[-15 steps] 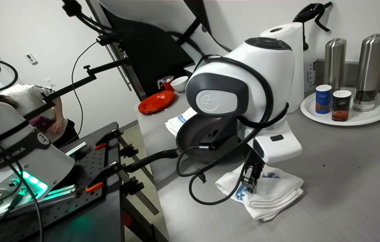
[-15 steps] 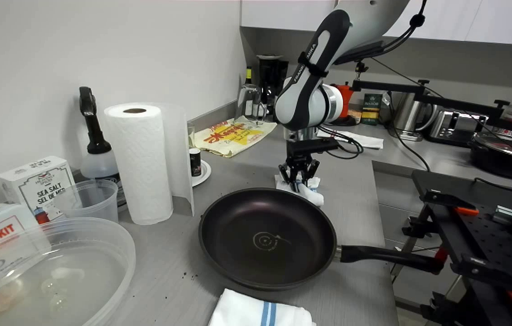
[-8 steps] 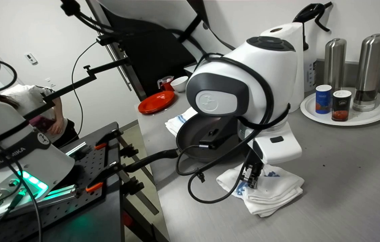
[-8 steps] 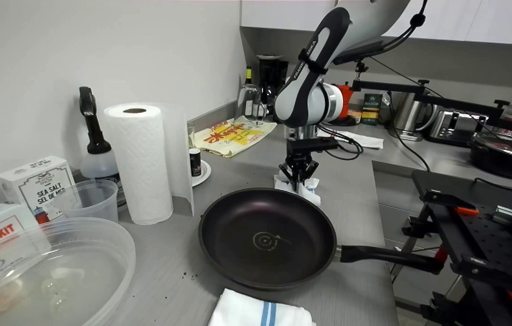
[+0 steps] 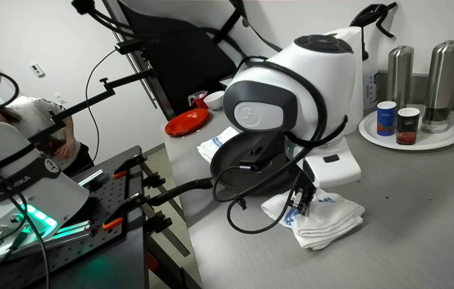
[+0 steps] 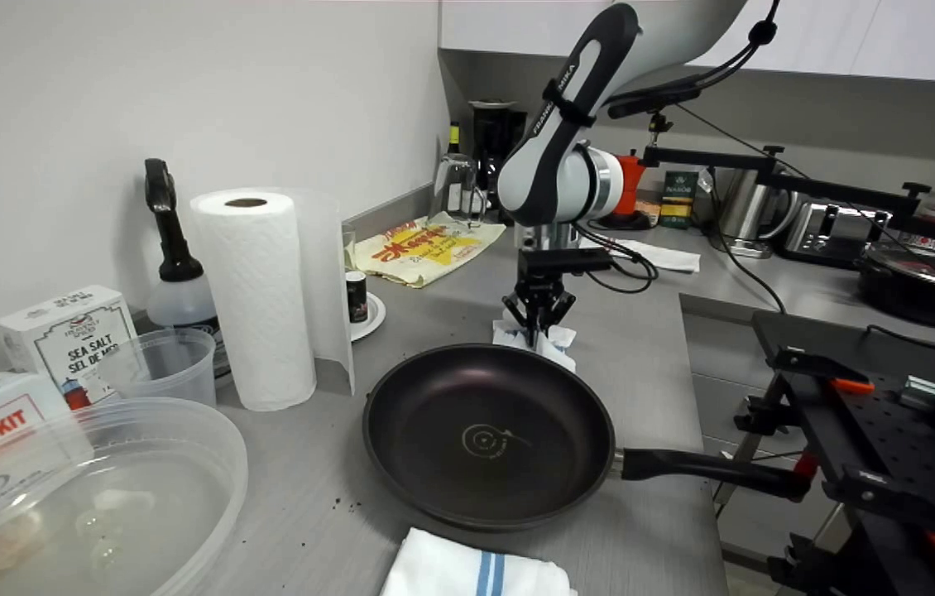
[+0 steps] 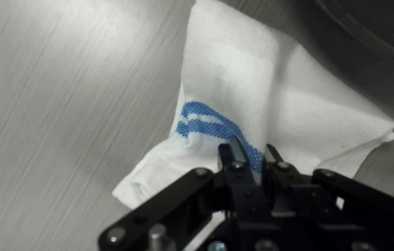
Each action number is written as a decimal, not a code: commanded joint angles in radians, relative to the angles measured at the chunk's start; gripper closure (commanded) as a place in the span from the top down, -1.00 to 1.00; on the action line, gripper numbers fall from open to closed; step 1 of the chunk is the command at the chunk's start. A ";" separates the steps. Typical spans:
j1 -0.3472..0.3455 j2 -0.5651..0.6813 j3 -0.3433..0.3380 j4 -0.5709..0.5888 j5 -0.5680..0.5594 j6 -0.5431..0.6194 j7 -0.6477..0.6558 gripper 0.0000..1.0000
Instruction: Use the towel to wipe the pan
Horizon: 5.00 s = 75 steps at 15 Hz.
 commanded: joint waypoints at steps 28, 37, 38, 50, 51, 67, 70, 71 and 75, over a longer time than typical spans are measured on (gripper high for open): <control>0.359 -0.480 -0.012 -0.257 -0.393 -0.213 0.004 -0.95; 0.381 -0.319 -0.030 -0.169 -0.513 -0.203 0.004 -0.95; 0.380 -0.301 -0.033 -0.160 -0.515 -0.198 0.007 -0.95; 0.374 -0.086 -0.075 -0.011 -0.506 -0.168 0.002 -0.95; 0.373 -0.076 -0.082 -0.001 -0.505 -0.169 0.004 -0.95; 0.375 -0.046 -0.076 0.007 -0.481 -0.196 0.002 -0.95; 0.375 -0.026 -0.072 0.011 -0.478 -0.184 0.009 -0.95; 0.374 -0.021 -0.069 0.014 -0.475 -0.184 0.010 -0.95; 0.375 0.013 -0.068 0.032 -0.471 -0.177 0.021 -0.95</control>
